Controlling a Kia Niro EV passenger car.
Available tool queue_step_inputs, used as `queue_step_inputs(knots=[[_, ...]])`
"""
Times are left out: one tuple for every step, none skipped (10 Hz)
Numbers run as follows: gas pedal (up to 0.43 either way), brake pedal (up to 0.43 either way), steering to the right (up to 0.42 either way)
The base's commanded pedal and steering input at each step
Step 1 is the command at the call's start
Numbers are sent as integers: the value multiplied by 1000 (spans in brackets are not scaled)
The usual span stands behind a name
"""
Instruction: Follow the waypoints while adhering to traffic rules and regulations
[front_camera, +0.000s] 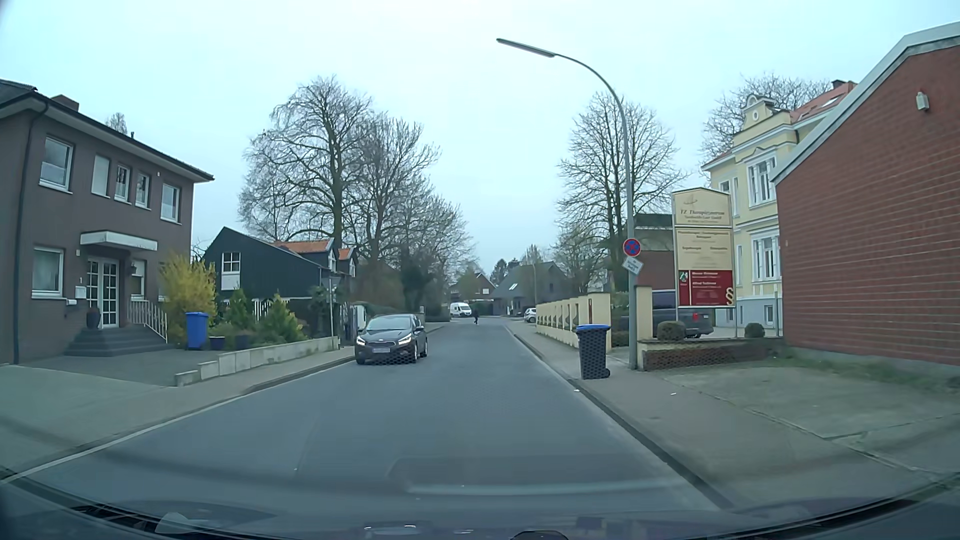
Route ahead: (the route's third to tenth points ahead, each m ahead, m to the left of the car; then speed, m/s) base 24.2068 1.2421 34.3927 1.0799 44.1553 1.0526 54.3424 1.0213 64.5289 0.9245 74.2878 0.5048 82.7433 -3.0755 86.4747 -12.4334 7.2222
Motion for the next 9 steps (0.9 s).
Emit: queue_step_inputs(knots=[[268,0,-16],[268,0,-16],[268,0,-13],[268,0,-9],[268,0,-5],[268,0,-4],[268,0,-3],[268,0,2],[268,0,8]])
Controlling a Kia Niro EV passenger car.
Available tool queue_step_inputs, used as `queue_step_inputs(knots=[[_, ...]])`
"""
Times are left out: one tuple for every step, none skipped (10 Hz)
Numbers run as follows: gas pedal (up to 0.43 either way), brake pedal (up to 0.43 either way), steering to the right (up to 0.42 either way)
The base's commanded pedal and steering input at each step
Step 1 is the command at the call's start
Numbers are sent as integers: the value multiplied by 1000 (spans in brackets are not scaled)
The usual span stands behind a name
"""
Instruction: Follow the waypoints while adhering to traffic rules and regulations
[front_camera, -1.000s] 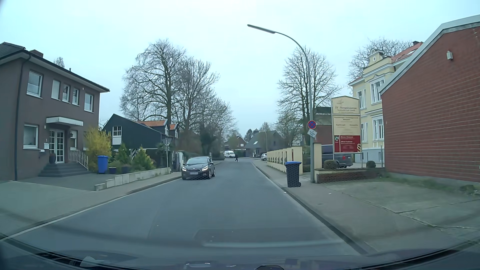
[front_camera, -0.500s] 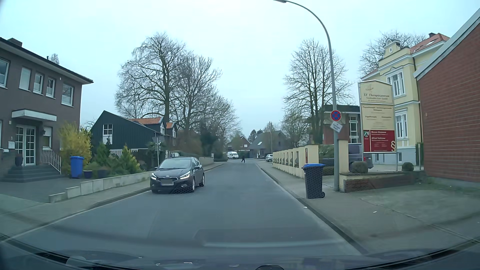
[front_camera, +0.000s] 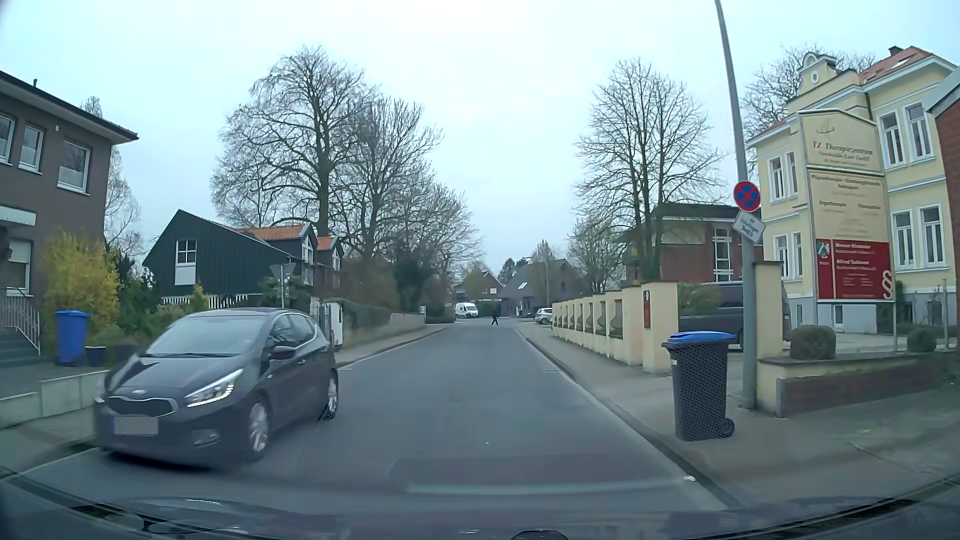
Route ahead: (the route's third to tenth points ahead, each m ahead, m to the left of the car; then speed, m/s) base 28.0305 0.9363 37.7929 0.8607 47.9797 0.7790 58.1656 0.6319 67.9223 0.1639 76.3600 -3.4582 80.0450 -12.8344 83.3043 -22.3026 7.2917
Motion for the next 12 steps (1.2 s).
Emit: queue_step_inputs(knots=[[268,0,9],[268,0,5],[268,0,0],[268,0,0],[268,0,0],[268,0,-1],[268,0,-2],[268,0,-2],[268,0,-2],[268,0,-4],[268,0,-6],[268,0,-8]])
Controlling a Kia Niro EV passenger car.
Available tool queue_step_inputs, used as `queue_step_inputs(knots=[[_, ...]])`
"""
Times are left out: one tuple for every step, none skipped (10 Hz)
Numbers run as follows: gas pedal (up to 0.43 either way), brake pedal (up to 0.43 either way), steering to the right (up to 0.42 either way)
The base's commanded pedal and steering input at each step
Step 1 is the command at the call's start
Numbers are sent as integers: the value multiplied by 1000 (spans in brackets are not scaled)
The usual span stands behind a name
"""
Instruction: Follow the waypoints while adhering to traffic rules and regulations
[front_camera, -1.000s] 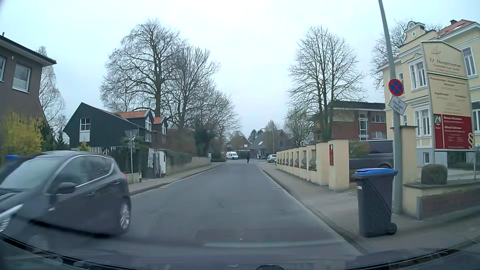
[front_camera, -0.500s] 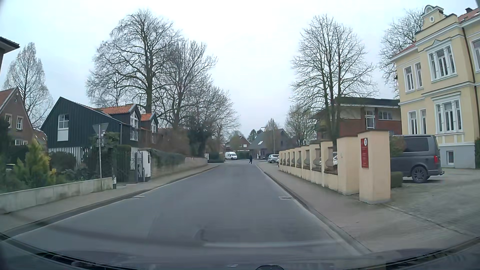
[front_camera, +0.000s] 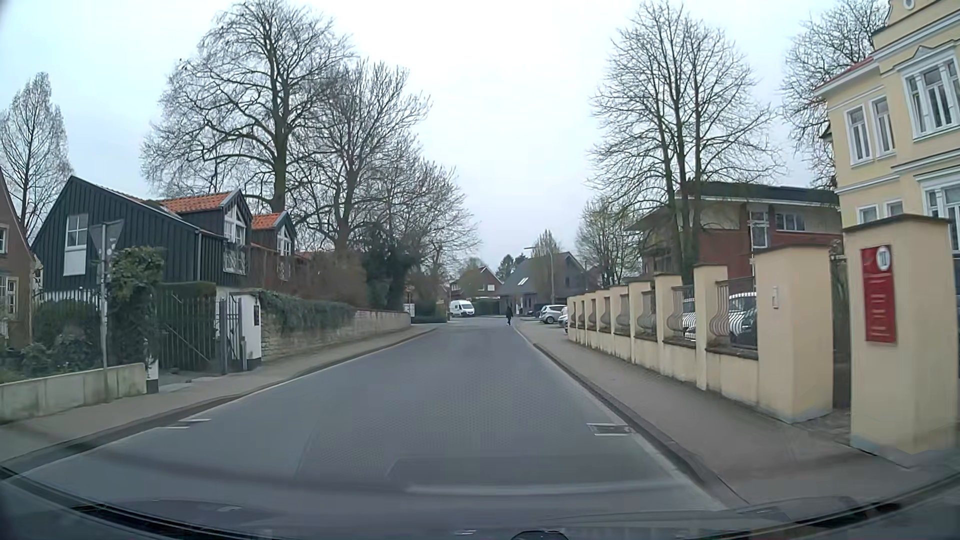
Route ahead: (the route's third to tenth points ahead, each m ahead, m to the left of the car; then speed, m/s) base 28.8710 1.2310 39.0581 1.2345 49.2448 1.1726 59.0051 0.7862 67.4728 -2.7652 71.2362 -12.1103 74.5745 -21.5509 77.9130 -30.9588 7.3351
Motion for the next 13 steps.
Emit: queue_step_inputs(knots=[[268,0,-8],[268,0,-8],[268,0,-6],[268,0,-5],[268,0,-5],[268,0,-5],[268,0,-3],[268,0,0],[260,0,0],[260,0,0],[260,0,-4],[260,0,-14],[260,0,-16]])
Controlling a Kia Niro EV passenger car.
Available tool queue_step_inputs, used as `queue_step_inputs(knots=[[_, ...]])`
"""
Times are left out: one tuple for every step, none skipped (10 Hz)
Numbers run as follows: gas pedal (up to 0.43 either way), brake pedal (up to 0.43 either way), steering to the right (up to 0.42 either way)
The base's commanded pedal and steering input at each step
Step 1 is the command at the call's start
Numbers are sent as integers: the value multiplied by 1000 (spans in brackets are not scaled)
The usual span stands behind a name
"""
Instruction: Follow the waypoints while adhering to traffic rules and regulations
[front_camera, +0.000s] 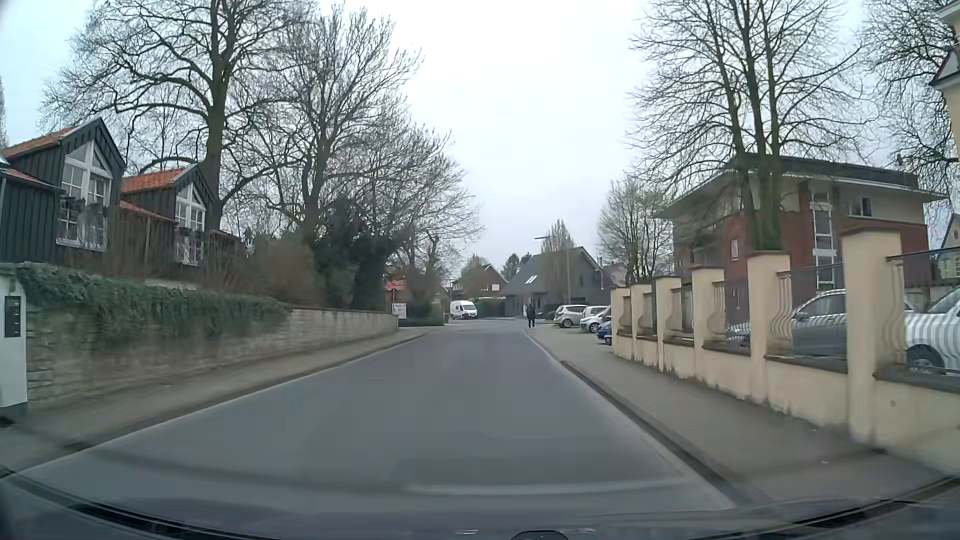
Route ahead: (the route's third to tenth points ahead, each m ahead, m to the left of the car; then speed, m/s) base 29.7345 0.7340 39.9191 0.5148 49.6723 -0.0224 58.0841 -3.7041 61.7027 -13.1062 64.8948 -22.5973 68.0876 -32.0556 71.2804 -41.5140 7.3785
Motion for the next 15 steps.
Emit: queue_step_inputs(knots=[[260,0,-15],[260,0,-11],[260,0,-6],[260,0,-5],[260,0,-4],[260,0,-2],[260,0,-1],[248,0,0],[248,0,0],[248,0,2],[248,0,3],[248,0,3],[248,0,4],[248,0,5],[248,0,5]])
